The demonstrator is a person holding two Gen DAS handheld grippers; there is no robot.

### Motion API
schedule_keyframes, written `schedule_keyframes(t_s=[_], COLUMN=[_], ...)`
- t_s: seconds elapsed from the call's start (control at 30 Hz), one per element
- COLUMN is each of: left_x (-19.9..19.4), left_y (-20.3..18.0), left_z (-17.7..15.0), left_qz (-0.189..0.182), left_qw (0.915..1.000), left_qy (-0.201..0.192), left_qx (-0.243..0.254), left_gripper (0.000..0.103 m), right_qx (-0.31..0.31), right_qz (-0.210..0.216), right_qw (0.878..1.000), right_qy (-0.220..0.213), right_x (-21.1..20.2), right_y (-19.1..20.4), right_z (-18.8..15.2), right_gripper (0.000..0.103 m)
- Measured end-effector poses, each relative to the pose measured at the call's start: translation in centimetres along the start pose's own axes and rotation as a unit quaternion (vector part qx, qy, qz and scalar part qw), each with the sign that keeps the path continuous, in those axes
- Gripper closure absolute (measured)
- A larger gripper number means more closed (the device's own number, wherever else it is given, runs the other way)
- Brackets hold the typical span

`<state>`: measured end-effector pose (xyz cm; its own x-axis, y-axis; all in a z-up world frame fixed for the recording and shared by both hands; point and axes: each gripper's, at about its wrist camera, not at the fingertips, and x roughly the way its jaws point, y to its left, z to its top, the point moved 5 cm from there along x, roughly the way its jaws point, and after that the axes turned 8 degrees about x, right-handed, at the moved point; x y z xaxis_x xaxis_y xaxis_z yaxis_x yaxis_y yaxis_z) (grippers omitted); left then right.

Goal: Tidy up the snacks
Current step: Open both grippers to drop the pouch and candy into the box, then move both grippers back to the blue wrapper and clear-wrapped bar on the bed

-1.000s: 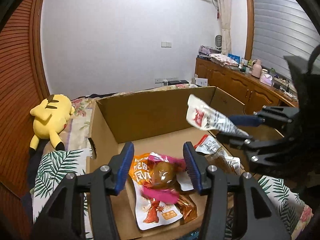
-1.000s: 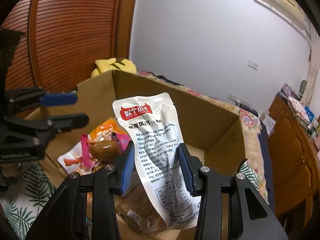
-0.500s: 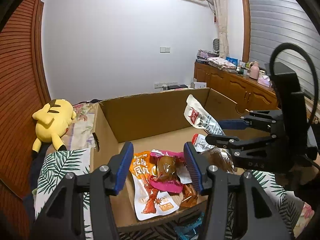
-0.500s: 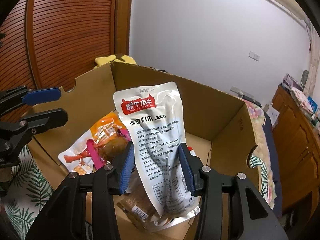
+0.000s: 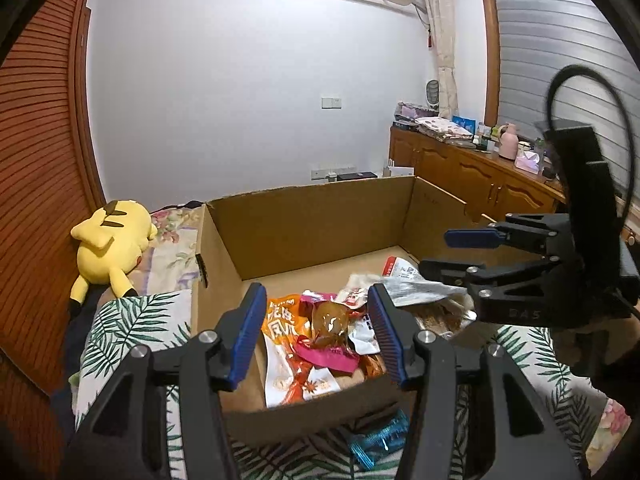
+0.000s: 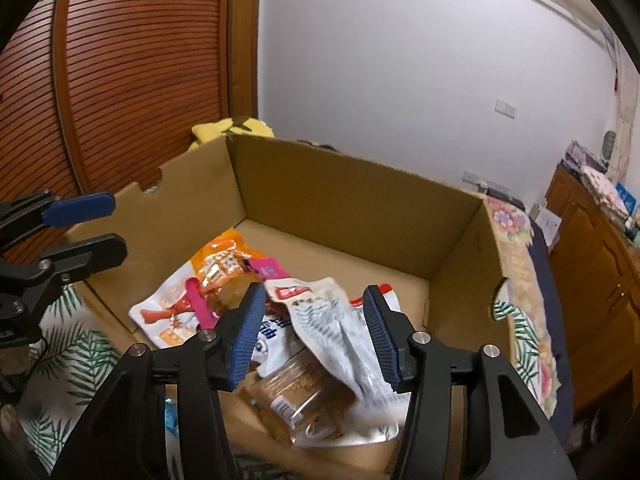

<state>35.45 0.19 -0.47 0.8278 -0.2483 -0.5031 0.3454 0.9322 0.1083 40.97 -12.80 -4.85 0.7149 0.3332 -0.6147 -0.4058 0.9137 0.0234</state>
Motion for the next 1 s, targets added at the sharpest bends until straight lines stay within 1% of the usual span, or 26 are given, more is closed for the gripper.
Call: schedule_keyframes(t_s=[0.13, 0.27, 0.43, 0.6, 0.73, 1.0], left_x=[-2.0, -4.1, -6.5, -7.9, -8.5, -9.4], left_y=[-0.5, -1.1, -1.8, -2.8, -3.3, -4.0], left_z=[-0.4, -1.1, -2.6, -4.5, -6.1, -8.8], left_qz=[0.002, 0.004, 0.004, 0.004, 0.007, 0.012], left_qw=[1.0, 1.0, 0.9999, 1.0, 0.9999, 0.9996], left_qy=[-0.005, -0.008, -0.009, 0.0, 0.009, 0.021], left_qx=[0.002, 0.004, 0.0, -0.005, -0.004, -0.015], left_gripper=[0.05, 0.05, 0.05, 0.05, 0.05, 0.05], right_qx=[-0.001, 0.005, 0.028, 0.052, 0.075, 0.11], right_qz=[0.007, 0.015, 0.021, 0.015, 0.019, 0.025], right_qw=[1.0, 0.999, 0.999, 0.998, 0.997, 0.993], right_qy=[-0.019, -0.035, -0.031, -0.017, -0.005, 0.024], right_x=[-3.2, -6.9, -9.9, -10.8, -11.6, -11.3], right_y=[1.3, 2.6, 3.0, 2.8, 2.5, 2.9], right_z=[-0.7, -2.4, -5.4, -8.7, -11.3, -15.6], right_gripper=[0.051, 0.051, 0.051, 0.051, 0.051, 0.051])
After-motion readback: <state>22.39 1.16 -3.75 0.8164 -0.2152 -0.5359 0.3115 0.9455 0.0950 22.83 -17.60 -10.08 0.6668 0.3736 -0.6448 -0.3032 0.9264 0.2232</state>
